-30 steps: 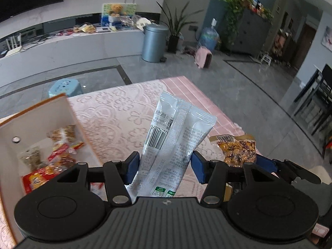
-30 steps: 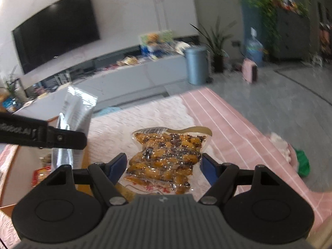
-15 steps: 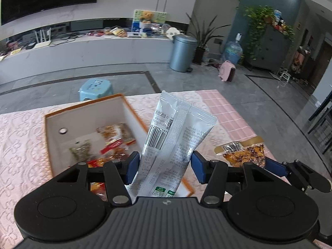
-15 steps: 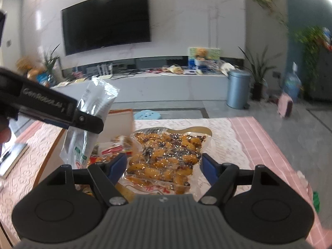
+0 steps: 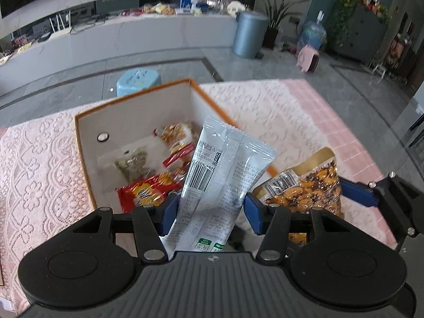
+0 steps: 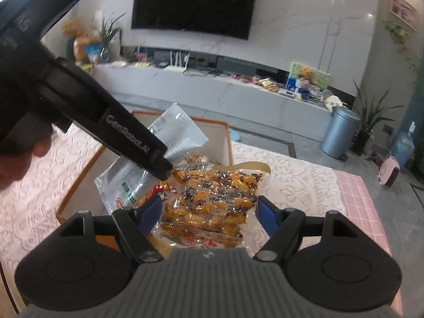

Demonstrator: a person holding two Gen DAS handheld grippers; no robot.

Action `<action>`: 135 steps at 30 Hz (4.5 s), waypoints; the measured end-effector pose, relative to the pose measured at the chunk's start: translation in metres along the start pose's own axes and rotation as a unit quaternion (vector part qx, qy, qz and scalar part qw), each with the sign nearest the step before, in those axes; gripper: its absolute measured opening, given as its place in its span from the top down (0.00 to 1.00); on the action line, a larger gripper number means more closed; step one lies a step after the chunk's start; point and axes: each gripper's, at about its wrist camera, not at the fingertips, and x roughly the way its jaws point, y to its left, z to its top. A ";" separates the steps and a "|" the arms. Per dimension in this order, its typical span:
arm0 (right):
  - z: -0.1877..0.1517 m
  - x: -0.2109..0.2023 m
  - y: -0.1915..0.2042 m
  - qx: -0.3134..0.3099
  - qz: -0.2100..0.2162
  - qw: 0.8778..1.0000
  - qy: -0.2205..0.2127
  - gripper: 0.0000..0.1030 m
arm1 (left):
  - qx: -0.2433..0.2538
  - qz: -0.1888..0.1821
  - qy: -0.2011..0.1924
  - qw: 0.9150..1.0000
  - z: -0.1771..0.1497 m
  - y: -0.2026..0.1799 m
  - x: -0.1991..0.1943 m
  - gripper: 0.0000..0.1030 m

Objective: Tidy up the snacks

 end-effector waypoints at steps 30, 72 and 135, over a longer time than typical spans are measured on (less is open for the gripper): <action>0.008 0.115 0.016 -0.085 0.043 0.987 0.126 0.27 | 0.083 0.032 0.100 0.991 0.002 0.021 0.090 0.41; 0.019 -0.098 -0.036 0.064 -0.081 0.993 -0.058 0.13 | 0.071 0.104 -0.226 0.966 -0.027 -0.060 -0.129 0.24; -0.086 -0.132 0.017 0.125 -0.039 0.991 -0.029 0.03 | -0.027 0.181 -0.125 0.975 -0.171 -0.059 -0.090 0.09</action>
